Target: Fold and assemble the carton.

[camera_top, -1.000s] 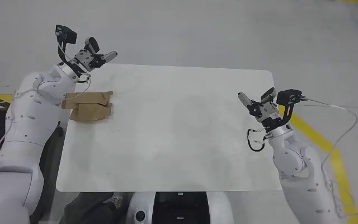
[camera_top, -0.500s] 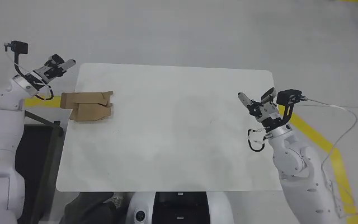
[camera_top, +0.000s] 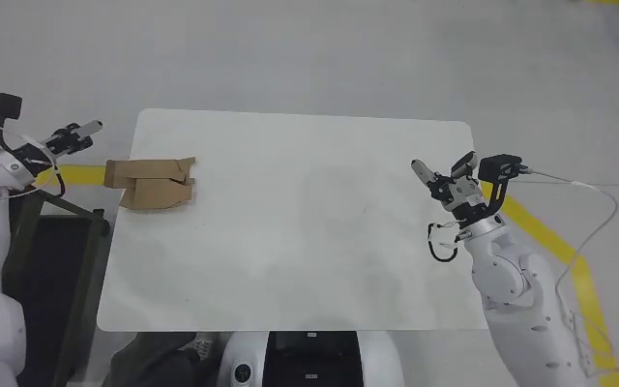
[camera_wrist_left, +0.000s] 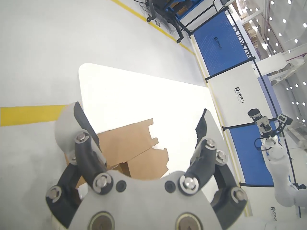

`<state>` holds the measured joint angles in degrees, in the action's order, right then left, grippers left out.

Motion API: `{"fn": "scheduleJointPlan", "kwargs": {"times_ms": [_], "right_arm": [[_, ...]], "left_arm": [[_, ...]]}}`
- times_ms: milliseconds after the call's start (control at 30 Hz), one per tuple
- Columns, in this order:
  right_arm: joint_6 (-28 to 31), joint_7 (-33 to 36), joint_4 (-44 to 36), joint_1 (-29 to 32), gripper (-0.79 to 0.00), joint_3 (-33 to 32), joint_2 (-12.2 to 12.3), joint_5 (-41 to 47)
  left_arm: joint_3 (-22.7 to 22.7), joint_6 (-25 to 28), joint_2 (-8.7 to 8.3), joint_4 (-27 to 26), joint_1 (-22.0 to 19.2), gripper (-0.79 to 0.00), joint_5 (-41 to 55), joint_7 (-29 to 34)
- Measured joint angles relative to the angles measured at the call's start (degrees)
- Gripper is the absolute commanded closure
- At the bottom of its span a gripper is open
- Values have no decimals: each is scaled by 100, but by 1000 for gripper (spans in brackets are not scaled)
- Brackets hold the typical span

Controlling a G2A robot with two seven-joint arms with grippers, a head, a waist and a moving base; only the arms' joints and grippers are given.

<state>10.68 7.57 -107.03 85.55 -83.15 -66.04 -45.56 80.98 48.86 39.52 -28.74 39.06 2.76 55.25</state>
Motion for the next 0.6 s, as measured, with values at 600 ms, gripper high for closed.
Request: {"fn": "scheduleJointPlan", "kwargs": {"times_ms": [600], "right_arm": [[0, 0, 0, 0, -785, 0, 0, 0]], "left_arm": [[-64, -391, -5, -144, 58, -785, -162, -83]]}}
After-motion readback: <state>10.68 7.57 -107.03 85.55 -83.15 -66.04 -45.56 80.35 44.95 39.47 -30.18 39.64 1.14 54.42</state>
